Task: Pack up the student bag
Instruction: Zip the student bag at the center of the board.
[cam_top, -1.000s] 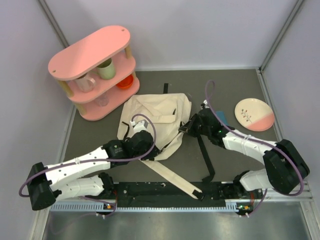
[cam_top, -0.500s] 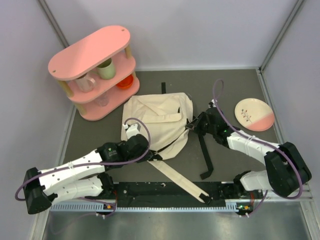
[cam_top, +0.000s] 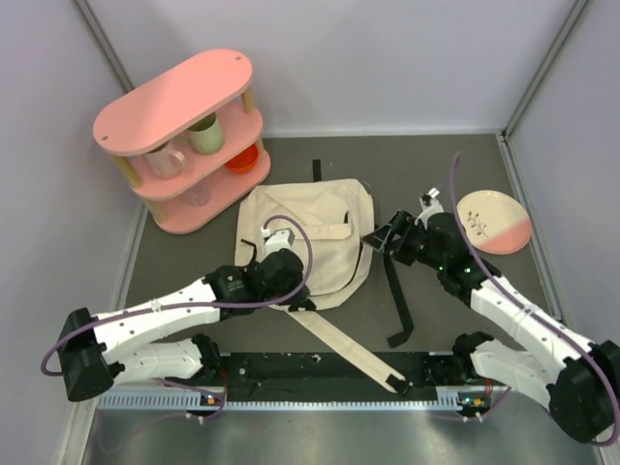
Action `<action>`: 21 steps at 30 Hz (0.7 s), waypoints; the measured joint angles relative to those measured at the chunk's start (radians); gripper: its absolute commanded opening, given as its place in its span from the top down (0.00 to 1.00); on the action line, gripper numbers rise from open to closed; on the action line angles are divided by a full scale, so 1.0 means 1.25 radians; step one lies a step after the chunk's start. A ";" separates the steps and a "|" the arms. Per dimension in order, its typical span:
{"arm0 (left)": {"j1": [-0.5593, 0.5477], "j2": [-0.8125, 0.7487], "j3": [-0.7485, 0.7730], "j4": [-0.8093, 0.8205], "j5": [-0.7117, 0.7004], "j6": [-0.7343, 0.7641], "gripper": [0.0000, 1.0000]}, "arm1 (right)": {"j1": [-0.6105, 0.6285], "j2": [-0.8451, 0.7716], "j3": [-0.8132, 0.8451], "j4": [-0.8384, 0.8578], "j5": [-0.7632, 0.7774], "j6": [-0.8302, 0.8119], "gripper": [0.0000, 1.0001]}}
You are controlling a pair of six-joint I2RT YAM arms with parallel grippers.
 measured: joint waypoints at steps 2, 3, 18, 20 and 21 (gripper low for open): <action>0.000 0.010 0.010 0.007 0.006 0.015 1.00 | 0.000 -0.042 -0.026 0.000 -0.030 0.014 0.29; -0.001 0.015 0.015 0.012 0.009 0.021 1.00 | 0.000 -0.056 -0.042 -0.002 -0.045 0.023 0.29; -0.001 0.012 0.023 0.039 0.014 0.047 1.00 | 0.015 -0.135 -0.122 -0.078 -0.233 0.045 0.24; -0.001 0.009 0.023 0.041 0.014 0.047 1.00 | 0.036 -0.145 -0.136 -0.053 -0.219 0.096 0.24; -0.001 0.007 0.023 0.042 0.013 0.047 1.00 | 0.054 -0.157 -0.150 -0.033 -0.202 0.128 0.24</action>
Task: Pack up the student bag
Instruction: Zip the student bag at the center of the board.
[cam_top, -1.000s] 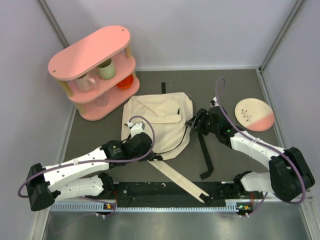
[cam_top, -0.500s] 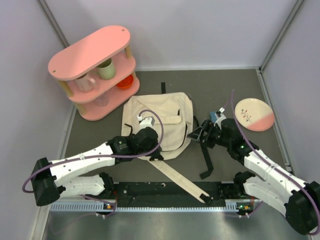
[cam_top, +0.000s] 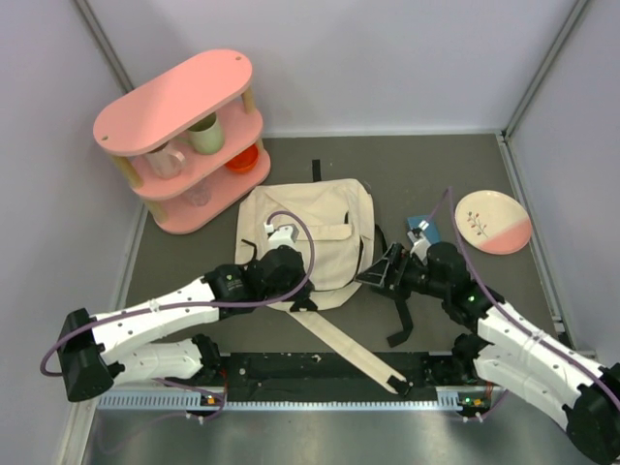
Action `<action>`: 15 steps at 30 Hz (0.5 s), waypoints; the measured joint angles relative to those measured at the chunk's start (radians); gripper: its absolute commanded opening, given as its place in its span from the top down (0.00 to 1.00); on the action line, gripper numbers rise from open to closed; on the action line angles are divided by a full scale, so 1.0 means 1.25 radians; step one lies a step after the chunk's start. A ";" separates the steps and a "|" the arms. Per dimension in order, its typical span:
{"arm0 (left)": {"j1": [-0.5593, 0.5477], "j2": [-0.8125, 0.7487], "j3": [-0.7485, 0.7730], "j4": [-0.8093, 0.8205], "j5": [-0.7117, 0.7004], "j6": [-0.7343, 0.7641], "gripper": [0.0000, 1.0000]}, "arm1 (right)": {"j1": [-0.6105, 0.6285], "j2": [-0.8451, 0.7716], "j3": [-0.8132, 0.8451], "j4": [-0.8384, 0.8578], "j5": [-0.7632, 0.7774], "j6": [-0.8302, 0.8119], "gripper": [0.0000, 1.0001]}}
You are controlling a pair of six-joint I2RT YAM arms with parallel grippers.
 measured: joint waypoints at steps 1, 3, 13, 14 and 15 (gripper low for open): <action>0.000 -0.002 0.000 0.000 0.000 0.000 1.00 | 0.020 -0.014 -0.016 0.016 0.018 0.031 0.24; 0.000 -0.009 -0.005 0.006 0.000 0.000 1.00 | 0.066 -0.039 -0.039 0.028 0.073 0.089 0.24; 0.000 -0.019 -0.016 0.013 -0.003 -0.001 1.00 | 0.184 -0.017 -0.038 0.036 0.235 0.212 0.25; 0.000 -0.019 -0.016 0.013 -0.003 -0.001 1.00 | 0.184 0.006 -0.031 0.037 0.234 0.220 0.26; 0.000 -0.019 -0.016 0.013 -0.003 -0.001 1.00 | 0.186 0.030 -0.027 0.043 0.235 0.225 0.28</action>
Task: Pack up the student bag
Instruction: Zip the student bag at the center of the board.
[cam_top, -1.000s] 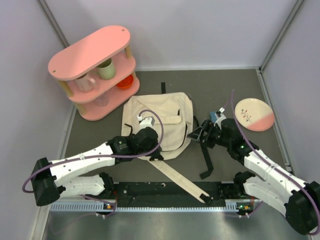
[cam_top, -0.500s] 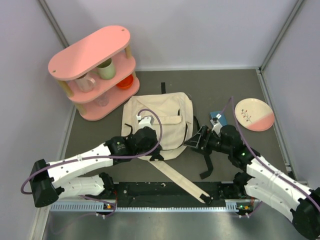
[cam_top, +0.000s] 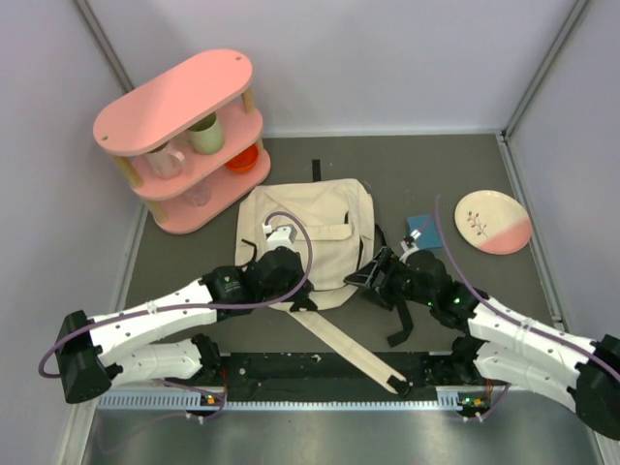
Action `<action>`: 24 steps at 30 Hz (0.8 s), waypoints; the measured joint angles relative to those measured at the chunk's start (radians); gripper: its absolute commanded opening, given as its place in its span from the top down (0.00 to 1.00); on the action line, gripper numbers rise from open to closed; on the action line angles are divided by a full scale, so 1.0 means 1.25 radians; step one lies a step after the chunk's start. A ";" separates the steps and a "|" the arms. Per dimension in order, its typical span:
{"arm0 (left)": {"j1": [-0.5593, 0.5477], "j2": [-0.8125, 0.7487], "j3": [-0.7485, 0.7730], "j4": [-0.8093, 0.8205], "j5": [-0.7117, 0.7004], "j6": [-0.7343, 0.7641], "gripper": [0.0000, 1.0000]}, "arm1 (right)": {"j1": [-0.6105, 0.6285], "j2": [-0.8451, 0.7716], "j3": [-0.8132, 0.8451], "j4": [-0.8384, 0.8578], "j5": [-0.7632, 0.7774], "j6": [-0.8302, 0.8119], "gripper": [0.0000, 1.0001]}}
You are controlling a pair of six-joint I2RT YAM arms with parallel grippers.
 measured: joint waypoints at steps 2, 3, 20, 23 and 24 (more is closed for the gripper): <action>0.000 0.000 0.000 0.000 -0.001 0.000 1.00 | 0.005 0.042 0.005 0.021 -0.002 0.007 0.31; 0.000 0.000 0.000 0.000 -0.001 0.000 1.00 | 0.010 0.067 0.011 0.029 -0.003 0.009 0.31; 0.000 0.000 0.000 0.006 -0.004 -0.006 1.00 | 0.007 0.206 0.086 0.102 0.017 -0.017 1.00; -0.001 -0.003 0.000 0.006 -0.015 -0.006 1.00 | -0.052 0.175 0.086 0.082 0.012 -0.036 1.00; -0.001 -0.004 0.000 0.006 -0.018 -0.007 1.00 | -0.079 0.164 0.086 0.076 0.003 -0.044 1.00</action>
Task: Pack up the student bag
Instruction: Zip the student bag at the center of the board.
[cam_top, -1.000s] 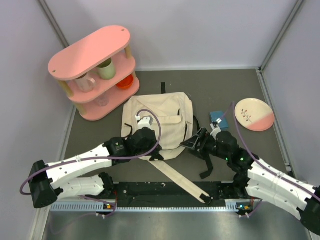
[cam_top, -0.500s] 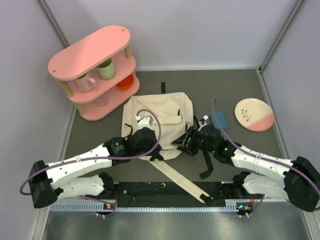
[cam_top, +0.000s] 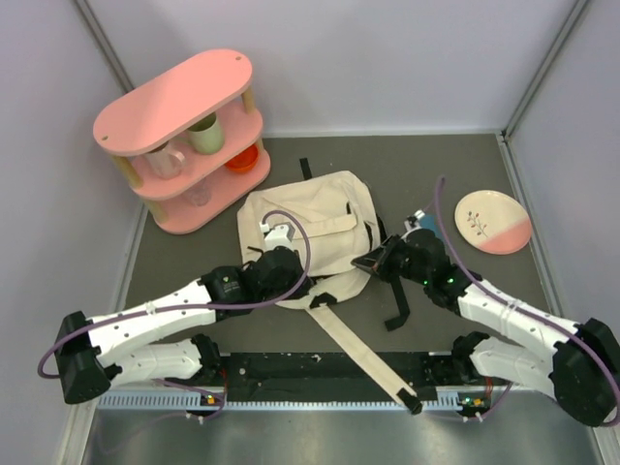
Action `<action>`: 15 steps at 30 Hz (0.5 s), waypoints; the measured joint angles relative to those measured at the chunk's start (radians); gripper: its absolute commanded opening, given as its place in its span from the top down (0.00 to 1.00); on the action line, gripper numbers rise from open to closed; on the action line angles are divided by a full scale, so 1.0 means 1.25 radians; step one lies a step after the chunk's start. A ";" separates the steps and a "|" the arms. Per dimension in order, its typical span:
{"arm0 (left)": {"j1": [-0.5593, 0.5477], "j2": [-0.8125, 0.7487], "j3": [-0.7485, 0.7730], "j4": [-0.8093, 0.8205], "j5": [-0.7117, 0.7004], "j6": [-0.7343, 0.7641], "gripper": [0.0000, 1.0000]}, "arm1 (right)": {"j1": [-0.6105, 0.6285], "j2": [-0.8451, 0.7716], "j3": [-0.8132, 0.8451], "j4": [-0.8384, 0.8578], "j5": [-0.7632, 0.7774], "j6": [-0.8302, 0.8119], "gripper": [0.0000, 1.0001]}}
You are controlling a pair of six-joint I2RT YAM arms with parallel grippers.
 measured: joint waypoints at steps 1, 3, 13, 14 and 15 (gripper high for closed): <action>0.000 -0.002 0.000 0.001 -0.006 -0.001 1.00 | -0.022 -0.008 0.000 -0.003 -0.009 -0.007 1.00; 0.000 -0.005 0.000 0.012 -0.016 -0.005 1.00 | -0.084 -0.020 0.000 -0.013 -0.051 -0.023 1.00; -0.003 -0.031 -0.015 0.033 -0.039 -0.027 1.00 | -0.172 0.027 0.011 -0.019 -0.204 -0.109 1.00; -0.003 -0.031 -0.015 0.029 -0.039 -0.031 1.00 | -0.172 0.026 0.011 -0.019 -0.207 -0.112 1.00; -0.003 -0.031 -0.015 0.025 -0.040 -0.034 1.00 | -0.172 0.025 0.011 -0.019 -0.207 -0.118 1.00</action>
